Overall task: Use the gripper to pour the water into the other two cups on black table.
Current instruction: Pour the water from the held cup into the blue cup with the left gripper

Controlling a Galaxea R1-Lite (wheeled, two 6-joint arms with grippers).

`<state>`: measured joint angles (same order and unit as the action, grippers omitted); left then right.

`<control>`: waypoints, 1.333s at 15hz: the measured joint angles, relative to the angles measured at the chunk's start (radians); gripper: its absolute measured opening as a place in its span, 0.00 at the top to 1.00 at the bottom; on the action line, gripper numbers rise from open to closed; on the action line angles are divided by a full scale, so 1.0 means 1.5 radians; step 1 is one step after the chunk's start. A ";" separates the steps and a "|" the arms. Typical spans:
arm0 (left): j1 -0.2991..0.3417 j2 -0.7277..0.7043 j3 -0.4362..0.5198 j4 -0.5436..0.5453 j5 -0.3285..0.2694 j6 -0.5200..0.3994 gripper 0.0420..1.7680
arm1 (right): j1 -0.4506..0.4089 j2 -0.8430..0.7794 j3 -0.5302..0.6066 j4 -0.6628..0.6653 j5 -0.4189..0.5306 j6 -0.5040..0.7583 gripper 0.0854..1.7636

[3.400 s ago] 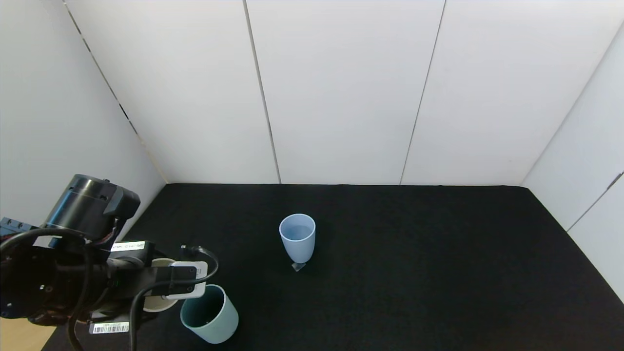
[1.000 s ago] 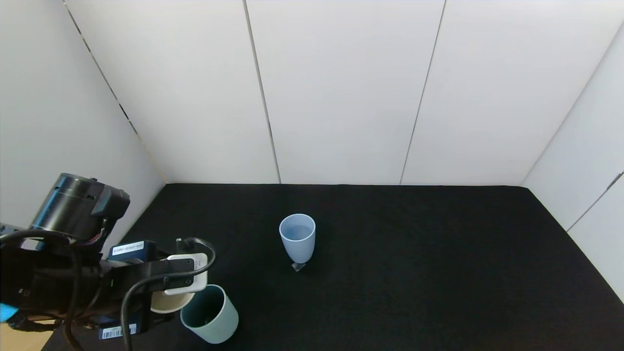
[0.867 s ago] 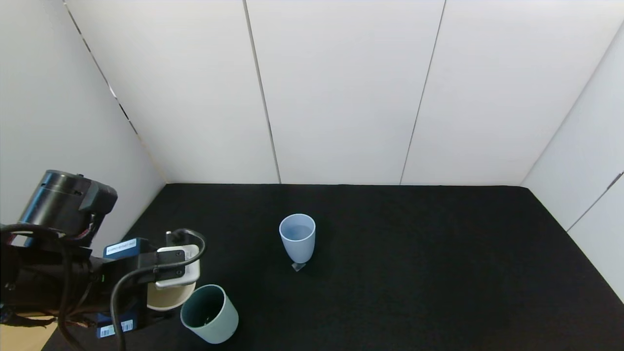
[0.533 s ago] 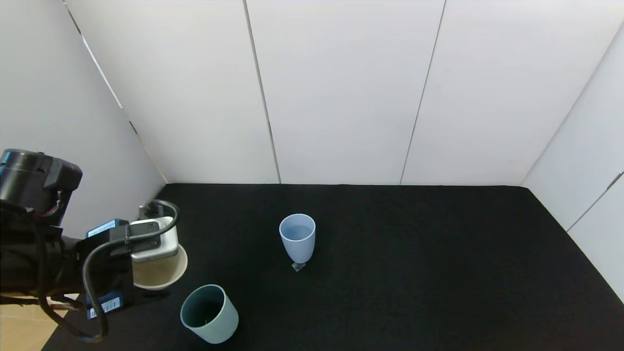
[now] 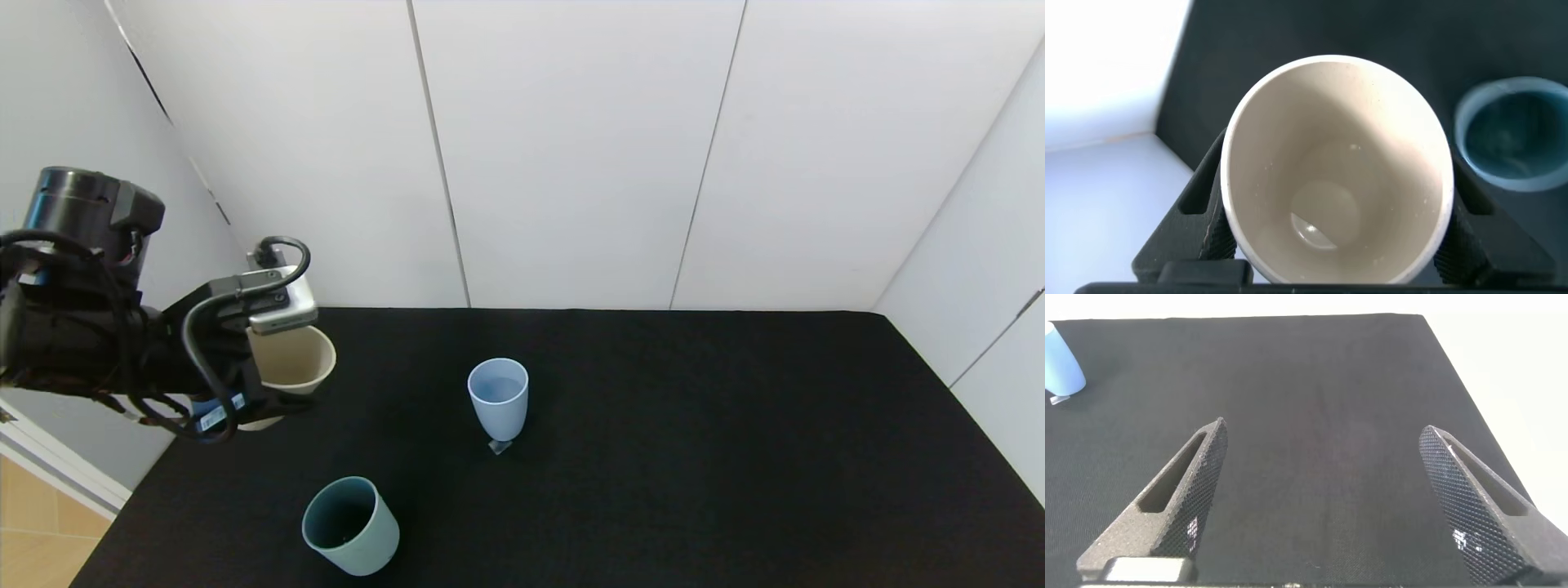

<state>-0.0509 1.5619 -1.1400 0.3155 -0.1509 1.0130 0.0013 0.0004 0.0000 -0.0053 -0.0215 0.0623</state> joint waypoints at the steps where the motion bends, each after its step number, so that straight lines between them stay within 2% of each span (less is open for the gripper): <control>1: -0.005 0.019 -0.026 0.000 -0.013 -0.010 0.29 | 0.000 0.000 0.000 0.000 0.000 0.000 0.03; 5: -0.030 0.090 -0.107 -0.003 -0.045 -0.035 0.29 | 0.000 0.000 0.000 0.000 0.000 0.000 0.03; 11: -0.100 0.179 -0.198 -0.003 -0.035 -0.047 0.29 | 0.000 0.000 0.000 0.000 0.000 0.000 0.03; 16: -0.155 0.253 -0.267 -0.003 0.019 -0.044 0.29 | 0.000 0.000 0.000 0.000 0.000 0.000 0.03; 20: -0.189 0.295 -0.301 0.009 0.092 -0.027 0.29 | 0.000 0.000 0.000 0.000 0.000 0.000 0.03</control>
<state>-0.3338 2.0047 -1.5919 0.3289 -0.0123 0.9721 0.0013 0.0004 0.0000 -0.0057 -0.0215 0.0626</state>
